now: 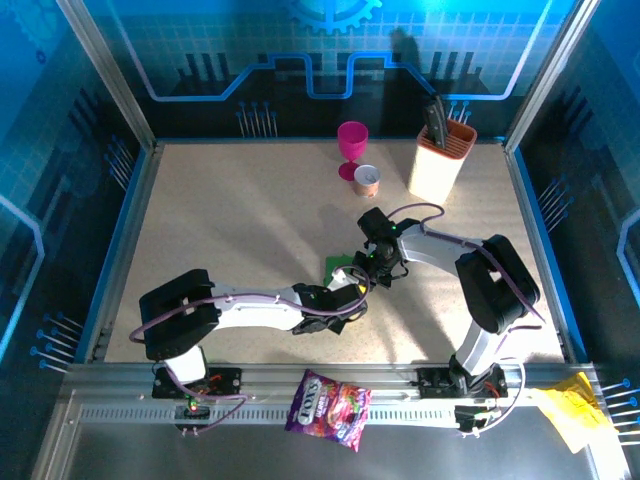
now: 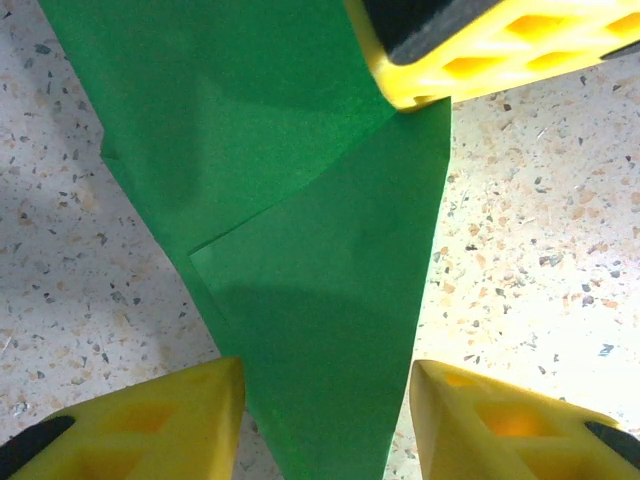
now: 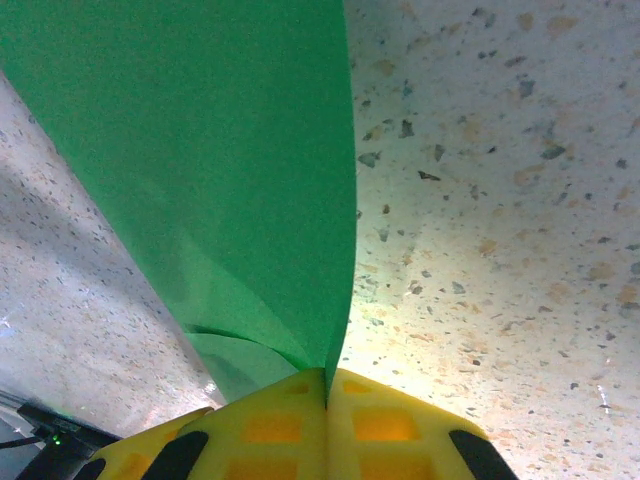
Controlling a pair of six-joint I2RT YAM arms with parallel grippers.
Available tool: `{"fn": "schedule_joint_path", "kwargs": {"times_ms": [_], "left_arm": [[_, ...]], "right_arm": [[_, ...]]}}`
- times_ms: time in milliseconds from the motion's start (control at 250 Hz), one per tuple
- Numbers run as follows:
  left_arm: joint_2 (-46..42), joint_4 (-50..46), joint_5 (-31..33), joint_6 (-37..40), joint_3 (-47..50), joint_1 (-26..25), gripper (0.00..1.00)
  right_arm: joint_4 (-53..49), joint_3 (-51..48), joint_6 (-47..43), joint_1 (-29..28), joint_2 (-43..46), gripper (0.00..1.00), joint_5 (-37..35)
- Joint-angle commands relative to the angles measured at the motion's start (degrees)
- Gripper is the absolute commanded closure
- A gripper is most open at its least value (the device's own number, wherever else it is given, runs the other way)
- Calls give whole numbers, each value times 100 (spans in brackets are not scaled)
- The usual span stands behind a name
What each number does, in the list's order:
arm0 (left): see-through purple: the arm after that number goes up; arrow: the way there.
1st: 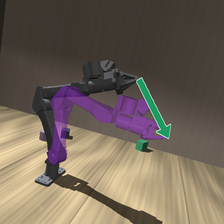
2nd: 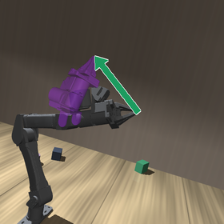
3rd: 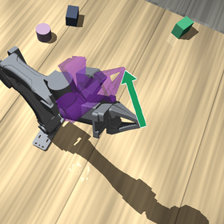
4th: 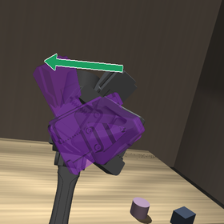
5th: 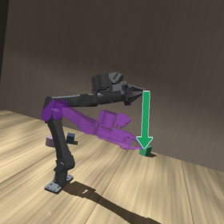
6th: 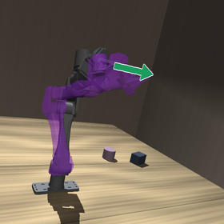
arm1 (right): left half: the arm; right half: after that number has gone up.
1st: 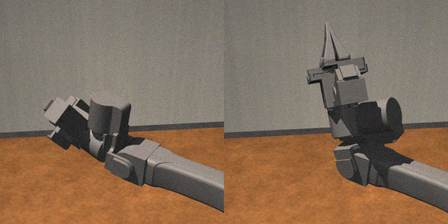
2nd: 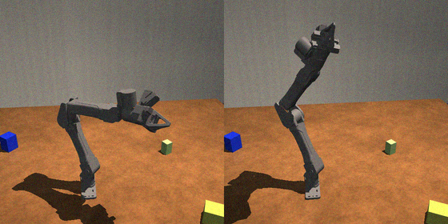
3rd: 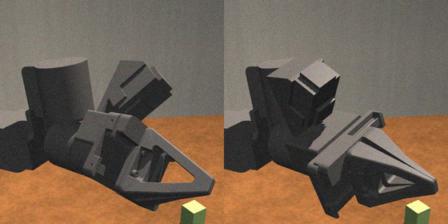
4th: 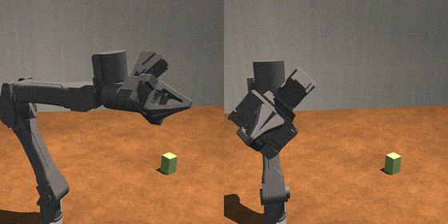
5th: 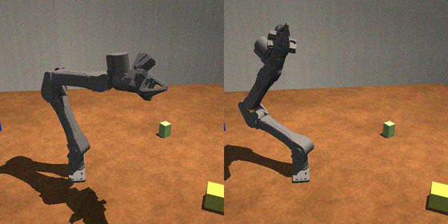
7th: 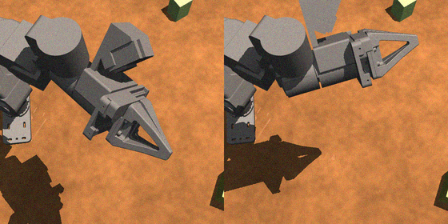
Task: Fold a paper plane with a square sheet of paper (pick it up from the middle)
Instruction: Fold the wing for the fifth time at the center of the table.
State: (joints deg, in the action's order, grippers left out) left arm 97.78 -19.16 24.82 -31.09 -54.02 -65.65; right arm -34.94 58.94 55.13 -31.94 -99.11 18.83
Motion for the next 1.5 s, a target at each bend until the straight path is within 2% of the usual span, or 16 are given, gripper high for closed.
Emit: {"fn": "schedule_joint_path", "kwargs": {"times_ms": [0, 419, 871, 1035, 1143, 1246, 1298, 1494], "left_arm": [[38, 313, 175, 63, -292, -23, 52], [299, 413, 181, 34, -346, -56, 61], [266, 378, 217, -36, -206, -67, 87], [265, 386, 136, -46, -179, -55, 100], [216, 423, 10, -29, -133, -19, 100], [70, 660, -339, 4, 22, 83, 100], [-37, 751, -564, 4, 88, 150, 100], [-315, 926, -1648, 24, 284, 507, 100]], "right_arm": [[-210, -52, 23, -178, 3, 100, 86], [-206, -61, 57, -242, 22, 100, 74], [-206, -126, 79, -268, 113, 100, 50], [-224, -127, 70, -268, 176, 100, 40], [-254, -94, 46, -269, 203, 100, 26], [-391, -66, -40, -210, 321, 77, -49], [-499, -88, -109, -110, 466, 68, -118], [-973, -176, -571, 678, 1290, 63, -419]]}}
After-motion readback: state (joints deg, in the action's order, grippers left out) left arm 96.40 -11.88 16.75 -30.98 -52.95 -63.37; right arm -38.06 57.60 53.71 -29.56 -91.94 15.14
